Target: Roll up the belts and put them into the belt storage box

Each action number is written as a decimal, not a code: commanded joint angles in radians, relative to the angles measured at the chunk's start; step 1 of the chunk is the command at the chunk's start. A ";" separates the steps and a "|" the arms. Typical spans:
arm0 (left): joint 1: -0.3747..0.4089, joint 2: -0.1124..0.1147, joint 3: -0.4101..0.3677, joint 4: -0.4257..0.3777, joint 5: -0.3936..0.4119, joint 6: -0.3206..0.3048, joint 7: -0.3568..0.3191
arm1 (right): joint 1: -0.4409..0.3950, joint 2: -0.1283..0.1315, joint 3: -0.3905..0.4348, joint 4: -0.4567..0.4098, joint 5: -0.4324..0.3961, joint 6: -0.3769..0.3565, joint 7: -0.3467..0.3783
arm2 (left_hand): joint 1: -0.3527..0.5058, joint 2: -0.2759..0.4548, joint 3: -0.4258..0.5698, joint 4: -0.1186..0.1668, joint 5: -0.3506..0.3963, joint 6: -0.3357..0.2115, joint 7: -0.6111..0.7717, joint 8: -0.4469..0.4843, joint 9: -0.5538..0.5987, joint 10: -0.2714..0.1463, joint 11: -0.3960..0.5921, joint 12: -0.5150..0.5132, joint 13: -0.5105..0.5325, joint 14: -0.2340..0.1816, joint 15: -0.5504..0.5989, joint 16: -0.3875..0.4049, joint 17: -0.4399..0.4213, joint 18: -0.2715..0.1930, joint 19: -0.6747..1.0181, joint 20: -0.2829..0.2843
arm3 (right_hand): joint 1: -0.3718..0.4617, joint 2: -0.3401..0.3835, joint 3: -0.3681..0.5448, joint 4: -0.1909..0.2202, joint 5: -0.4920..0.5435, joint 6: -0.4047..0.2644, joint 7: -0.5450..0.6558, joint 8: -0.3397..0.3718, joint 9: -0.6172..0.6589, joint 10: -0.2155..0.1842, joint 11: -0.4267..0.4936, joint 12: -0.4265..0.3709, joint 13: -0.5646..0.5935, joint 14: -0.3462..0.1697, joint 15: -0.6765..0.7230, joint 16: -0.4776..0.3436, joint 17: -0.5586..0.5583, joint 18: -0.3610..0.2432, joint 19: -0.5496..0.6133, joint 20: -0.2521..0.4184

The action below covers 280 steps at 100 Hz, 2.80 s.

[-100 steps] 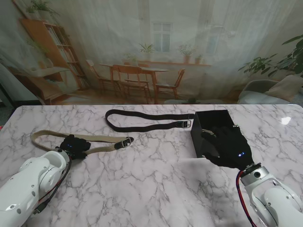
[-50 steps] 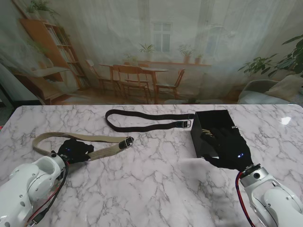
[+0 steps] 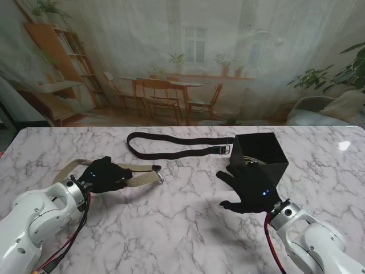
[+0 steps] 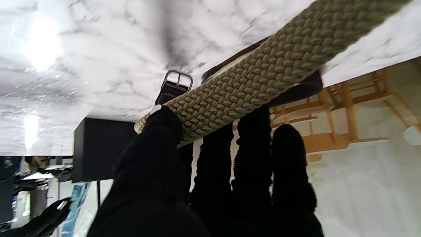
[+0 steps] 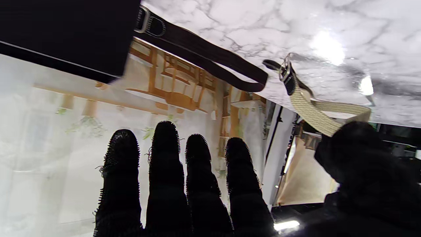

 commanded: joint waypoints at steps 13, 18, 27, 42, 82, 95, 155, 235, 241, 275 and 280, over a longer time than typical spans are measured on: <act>0.001 -0.012 0.006 -0.069 -0.031 -0.040 -0.007 | 0.041 -0.014 -0.048 -0.008 0.075 -0.016 0.046 | 0.059 0.023 0.051 0.025 0.025 -0.038 0.030 0.012 0.025 0.005 0.028 0.023 0.021 0.005 0.040 0.019 0.002 0.002 0.041 -0.007 | 0.001 0.061 -0.054 0.011 -0.040 0.070 -0.048 -0.016 -0.043 0.072 -0.043 -0.040 -0.027 0.034 -0.036 -0.009 -0.029 0.050 -0.023 -0.009; -0.003 -0.012 0.006 -0.081 -0.041 -0.052 -0.014 | 0.048 -0.016 -0.054 -0.007 0.092 -0.019 0.061 | 0.058 0.022 0.051 0.025 0.025 -0.041 0.030 0.014 0.025 0.003 0.029 0.025 0.021 0.004 0.041 0.020 0.003 0.000 0.042 -0.007 | 0.003 0.061 -0.058 0.012 -0.041 0.074 -0.053 -0.017 -0.042 0.071 -0.046 -0.045 -0.029 0.034 -0.037 -0.009 -0.032 0.051 -0.024 -0.009; -0.013 -0.014 0.010 -0.099 -0.066 -0.066 -0.032 | 0.059 -0.017 -0.062 0.001 0.104 -0.022 0.068 | 0.058 0.022 0.052 0.025 0.025 -0.040 0.030 0.014 0.025 0.002 0.030 0.026 0.022 0.004 0.042 0.022 0.004 -0.001 0.042 -0.006 | 0.004 0.060 -0.064 0.014 -0.037 0.078 -0.058 -0.018 -0.040 0.069 -0.045 -0.050 -0.028 0.033 -0.036 -0.008 -0.033 0.053 -0.025 -0.008; -0.037 -0.016 0.032 -0.116 -0.104 -0.078 -0.049 | 0.071 -0.019 -0.064 0.010 0.117 -0.019 0.067 | 0.058 0.023 0.052 0.025 0.025 -0.040 0.028 0.015 0.024 0.003 0.029 0.028 0.021 0.003 0.042 0.025 0.004 -0.003 0.043 -0.007 | 0.007 0.059 -0.071 0.016 -0.036 0.080 -0.065 -0.018 -0.042 0.062 -0.041 -0.054 -0.032 0.033 -0.036 -0.009 -0.034 0.054 -0.026 -0.008; -0.121 -0.016 0.135 -0.117 -0.159 -0.106 -0.085 | 0.135 -0.033 -0.049 0.010 0.262 -0.084 0.151 | 0.056 0.026 0.051 0.023 0.021 -0.047 0.027 0.019 0.022 -0.003 0.025 0.028 0.020 -0.002 0.036 0.028 0.004 -0.009 0.040 -0.008 | -0.079 0.084 -0.103 0.000 -0.085 0.019 -0.039 0.035 -0.097 0.037 -0.008 -0.033 -0.054 0.024 -0.023 0.007 -0.059 0.052 -0.026 0.005; -0.133 -0.018 0.156 -0.120 -0.172 -0.107 -0.081 | 0.171 -0.029 -0.063 0.015 0.300 -0.116 0.221 | 0.055 0.026 0.050 0.022 0.020 -0.049 0.026 0.020 0.022 -0.004 0.025 0.028 0.021 -0.002 0.035 0.028 0.005 -0.011 0.040 -0.008 | -0.123 0.047 -0.065 -0.011 -0.095 0.019 -0.031 0.067 -0.115 0.037 -0.010 -0.027 -0.063 0.022 -0.026 0.011 -0.066 0.058 -0.037 0.014; -0.125 -0.025 0.174 -0.148 -0.186 -0.129 -0.041 | 0.343 -0.017 -0.236 0.069 0.478 -0.057 0.461 | 0.053 0.029 0.048 0.023 0.017 -0.049 0.025 0.021 0.020 -0.009 0.028 0.028 0.019 -0.006 0.035 0.032 0.004 -0.014 0.039 -0.009 | -0.118 -0.037 0.007 -0.019 -0.060 -0.035 -0.042 0.083 -0.274 0.049 -0.044 -0.074 -0.156 0.025 -0.049 0.000 -0.119 0.060 -0.085 0.023; -0.129 -0.023 0.164 -0.132 -0.167 -0.113 -0.047 | 0.322 -0.028 -0.235 0.095 0.460 -0.093 0.348 | 0.058 0.029 0.042 0.021 0.018 -0.049 0.020 0.018 0.019 -0.009 0.025 0.029 0.017 -0.004 0.033 0.033 0.000 -0.013 0.036 -0.009 | 0.165 -0.265 0.396 -0.153 0.236 -0.197 0.484 0.025 0.715 -0.281 0.744 0.409 0.603 -0.157 0.376 0.268 0.085 0.099 0.014 -0.112; -0.131 -0.022 0.164 -0.132 -0.168 -0.112 -0.051 | 0.318 -0.030 -0.231 0.094 0.462 -0.092 0.341 | 0.058 0.030 0.041 0.021 0.019 -0.050 0.020 0.018 0.019 -0.008 0.025 0.029 0.016 -0.004 0.033 0.033 0.001 -0.013 0.036 -0.009 | 0.171 -0.273 0.354 -0.176 0.295 -0.238 0.580 -0.015 0.780 -0.286 0.792 0.447 0.636 -0.162 0.464 0.317 0.118 0.103 0.048 -0.100; -0.144 -0.022 0.181 -0.119 -0.184 -0.091 -0.070 | 0.317 -0.021 -0.216 0.109 0.269 -0.143 0.206 | 0.060 0.032 0.037 0.018 0.020 -0.050 0.006 0.005 0.020 -0.017 0.028 0.032 0.016 -0.004 0.035 0.035 0.000 -0.013 0.037 -0.008 | 0.227 -0.115 0.254 -0.158 0.359 -0.277 0.672 -0.060 0.851 -0.263 0.766 0.427 0.642 -0.152 0.617 0.263 0.227 0.051 0.157 -0.059; -0.148 -0.022 0.185 -0.113 -0.185 -0.089 -0.070 | 0.314 -0.017 -0.213 0.107 0.243 -0.150 0.196 | 0.062 0.032 0.037 0.018 0.025 -0.048 0.002 -0.002 0.020 -0.016 0.030 0.035 0.016 -0.004 0.036 0.035 -0.001 -0.013 0.037 -0.008 | 0.197 -0.133 0.258 -0.154 0.333 -0.266 0.650 -0.058 0.828 -0.270 0.735 0.437 0.641 -0.154 0.570 0.259 0.220 0.047 0.152 -0.059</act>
